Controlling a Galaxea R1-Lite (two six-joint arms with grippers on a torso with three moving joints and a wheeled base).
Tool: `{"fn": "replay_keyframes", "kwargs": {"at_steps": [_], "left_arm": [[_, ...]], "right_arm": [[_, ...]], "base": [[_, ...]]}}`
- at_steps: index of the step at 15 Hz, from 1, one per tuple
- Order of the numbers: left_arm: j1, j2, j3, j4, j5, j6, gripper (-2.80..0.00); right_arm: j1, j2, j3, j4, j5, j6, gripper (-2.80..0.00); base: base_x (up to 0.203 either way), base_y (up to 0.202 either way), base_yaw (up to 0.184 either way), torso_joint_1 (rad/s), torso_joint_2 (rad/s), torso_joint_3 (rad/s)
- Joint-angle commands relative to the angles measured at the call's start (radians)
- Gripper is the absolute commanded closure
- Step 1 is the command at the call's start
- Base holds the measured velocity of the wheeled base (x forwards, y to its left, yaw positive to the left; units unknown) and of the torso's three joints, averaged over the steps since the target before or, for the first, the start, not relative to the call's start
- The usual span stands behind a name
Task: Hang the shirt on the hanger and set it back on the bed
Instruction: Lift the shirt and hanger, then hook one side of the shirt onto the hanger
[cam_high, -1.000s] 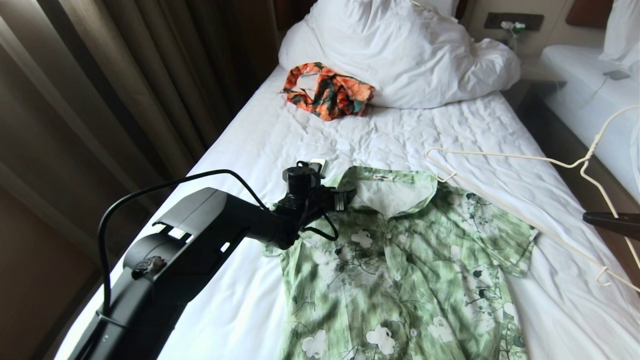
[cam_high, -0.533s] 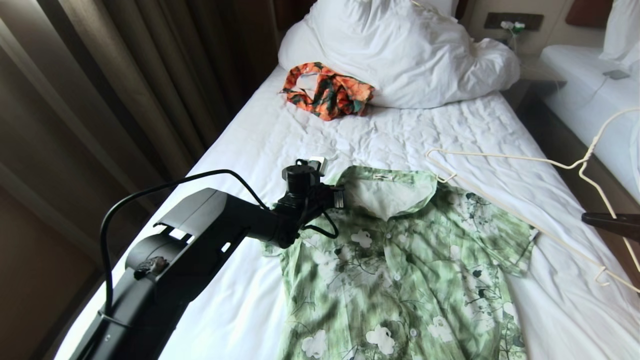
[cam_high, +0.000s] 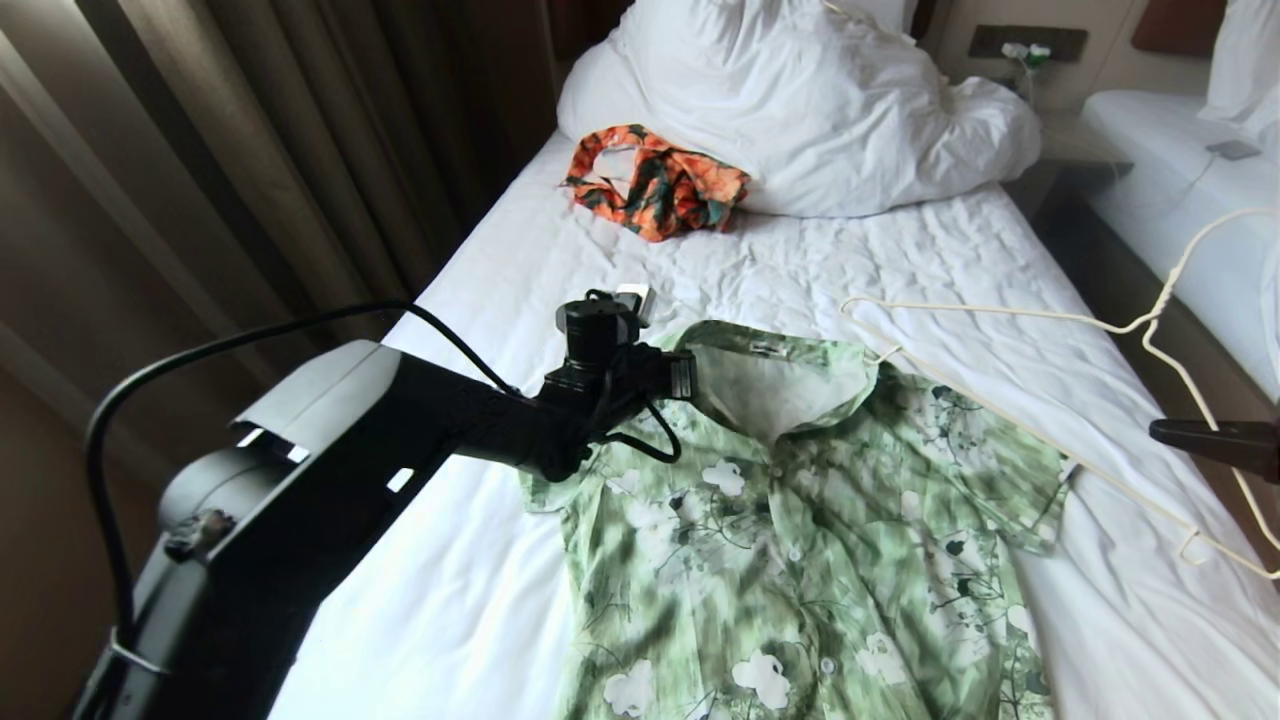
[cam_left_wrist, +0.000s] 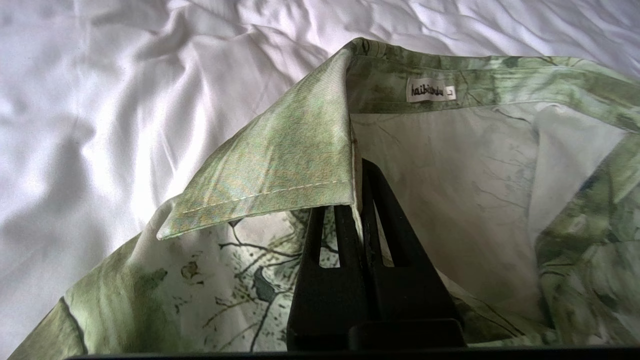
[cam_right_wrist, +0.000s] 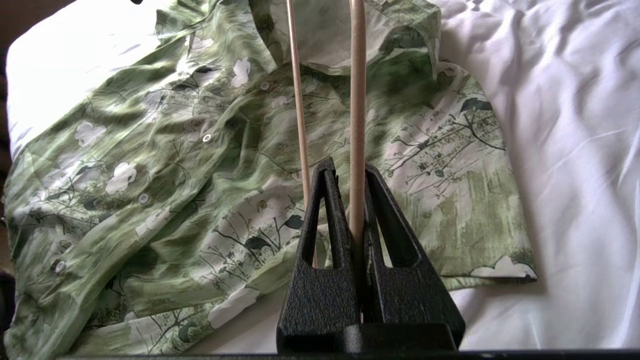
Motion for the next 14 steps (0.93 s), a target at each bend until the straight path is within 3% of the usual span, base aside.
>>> {"fn": "replay_keyframes", "kwargs": {"at_steps": [1, 4, 9, 14], "left_arm": [[-0.024, -0.132, 0.074, 0.021, 0.005, -0.001, 0.00], [-0.058, -0.258, 0.155, 0.077, 0.046, -0.001, 0.00], [-0.106, -0.390, 0.214, 0.176, 0.119, -0.001, 0.00], [-0.164, -0.494, 0.268, 0.219, 0.140, 0.001, 0.00]], "right_arm": [[0.035, -0.018, -0.007, 0.000, 0.003, 0.041, 0.00], [0.099, -0.065, -0.006, -0.004, -0.011, 0.189, 0.00], [0.220, -0.110, 0.051, -0.012, -0.105, 0.174, 0.00], [0.263, -0.155, 0.113, -0.012, -0.113, 0.167, 0.00]], "base": [[0.000, 0.000, 0.000, 0.000, 0.00, 0.000], [0.000, 0.000, 0.000, 0.000, 0.00, 0.000], [0.000, 0.000, 0.000, 0.000, 0.00, 0.000], [0.000, 0.000, 0.000, 0.000, 0.00, 0.000]]}}
